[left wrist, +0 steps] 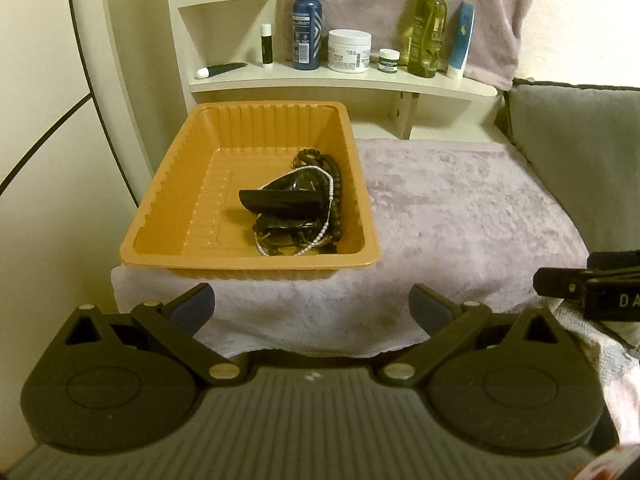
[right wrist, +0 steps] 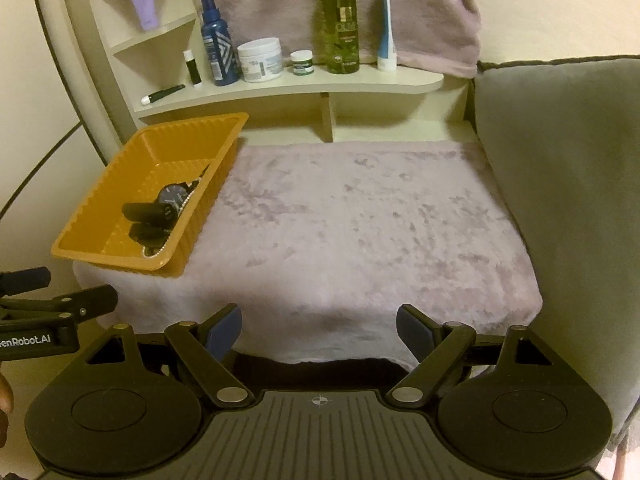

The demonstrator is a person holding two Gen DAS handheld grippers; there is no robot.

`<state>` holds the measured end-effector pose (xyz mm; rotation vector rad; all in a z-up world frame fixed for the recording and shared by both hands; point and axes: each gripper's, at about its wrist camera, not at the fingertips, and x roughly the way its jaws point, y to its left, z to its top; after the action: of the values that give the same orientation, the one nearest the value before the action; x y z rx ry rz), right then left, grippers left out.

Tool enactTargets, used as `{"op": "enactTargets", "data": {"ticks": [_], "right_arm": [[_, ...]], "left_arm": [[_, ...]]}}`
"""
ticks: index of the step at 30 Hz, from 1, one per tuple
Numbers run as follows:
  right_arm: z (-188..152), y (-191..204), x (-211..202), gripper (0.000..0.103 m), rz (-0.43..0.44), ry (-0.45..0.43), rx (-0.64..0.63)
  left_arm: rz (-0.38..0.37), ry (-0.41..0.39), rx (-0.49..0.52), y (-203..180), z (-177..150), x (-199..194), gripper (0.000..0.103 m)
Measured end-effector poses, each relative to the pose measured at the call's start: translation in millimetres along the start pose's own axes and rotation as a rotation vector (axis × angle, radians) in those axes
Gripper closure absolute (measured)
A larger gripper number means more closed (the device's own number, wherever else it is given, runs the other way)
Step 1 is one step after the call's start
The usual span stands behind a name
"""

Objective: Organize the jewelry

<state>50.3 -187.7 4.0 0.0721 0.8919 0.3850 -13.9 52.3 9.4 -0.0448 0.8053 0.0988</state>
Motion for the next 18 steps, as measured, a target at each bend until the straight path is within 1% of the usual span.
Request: {"op": "enactTargets", "data": {"ticks": [6, 18], "right_arm": [[-2, -1, -5, 0.019, 0.010, -0.015, 0.014], [-6, -3, -12, 0.019, 0.035, -0.025, 0.032]], "left_arm": [[0.014, -0.008, 0.004, -2, 1, -2, 0.001], [0.007, 0.002, 0.008, -8, -1, -3, 0.000]]}}
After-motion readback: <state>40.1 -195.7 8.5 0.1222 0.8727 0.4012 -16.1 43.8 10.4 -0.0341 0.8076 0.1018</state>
